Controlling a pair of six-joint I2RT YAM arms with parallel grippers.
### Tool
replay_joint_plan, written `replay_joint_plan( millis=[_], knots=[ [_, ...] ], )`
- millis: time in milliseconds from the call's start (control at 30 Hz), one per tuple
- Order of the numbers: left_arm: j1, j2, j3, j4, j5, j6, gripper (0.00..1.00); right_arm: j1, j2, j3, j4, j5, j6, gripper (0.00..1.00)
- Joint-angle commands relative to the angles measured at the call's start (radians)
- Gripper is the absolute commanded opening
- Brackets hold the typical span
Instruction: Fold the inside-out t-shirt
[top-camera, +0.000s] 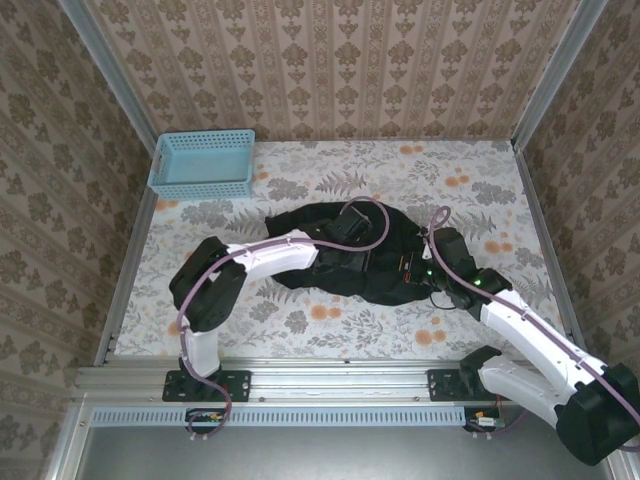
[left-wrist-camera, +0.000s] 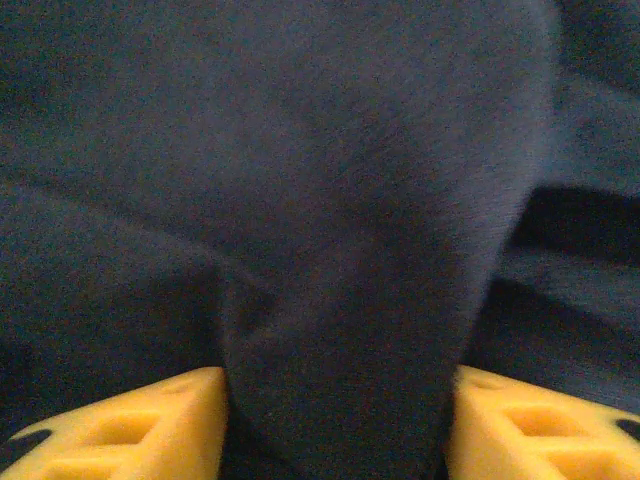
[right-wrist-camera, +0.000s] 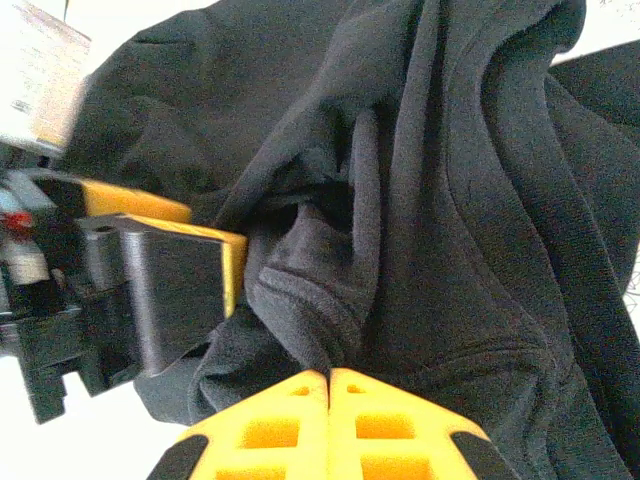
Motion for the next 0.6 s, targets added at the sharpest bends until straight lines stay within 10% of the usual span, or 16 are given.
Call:
replay_joint_plan(
  millis=[0, 167, 467, 567],
  knots=[
    [0.026, 0.005, 0.014, -0.053, -0.033, 0.007, 0.41, -0.004, -0.051, 0.014, -0.050, 0.080, 0.016, 0.00],
    [0.076, -0.080, -0.084, 0.020, -0.017, -0.013, 0.09, -0.006, -0.068, 0.001, -0.153, 0.212, 0.041, 0.00],
    [0.114, -0.347, -0.353, 0.251, 0.035, -0.065, 0.00, -0.029, 0.058, -0.053, -0.207, 0.274, 0.131, 0.02],
    [0.104, -0.351, -0.388, 0.307, 0.095, -0.071, 0.00, -0.016, 0.075, 0.003, -0.201, 0.265, 0.057, 0.30]
  ],
)
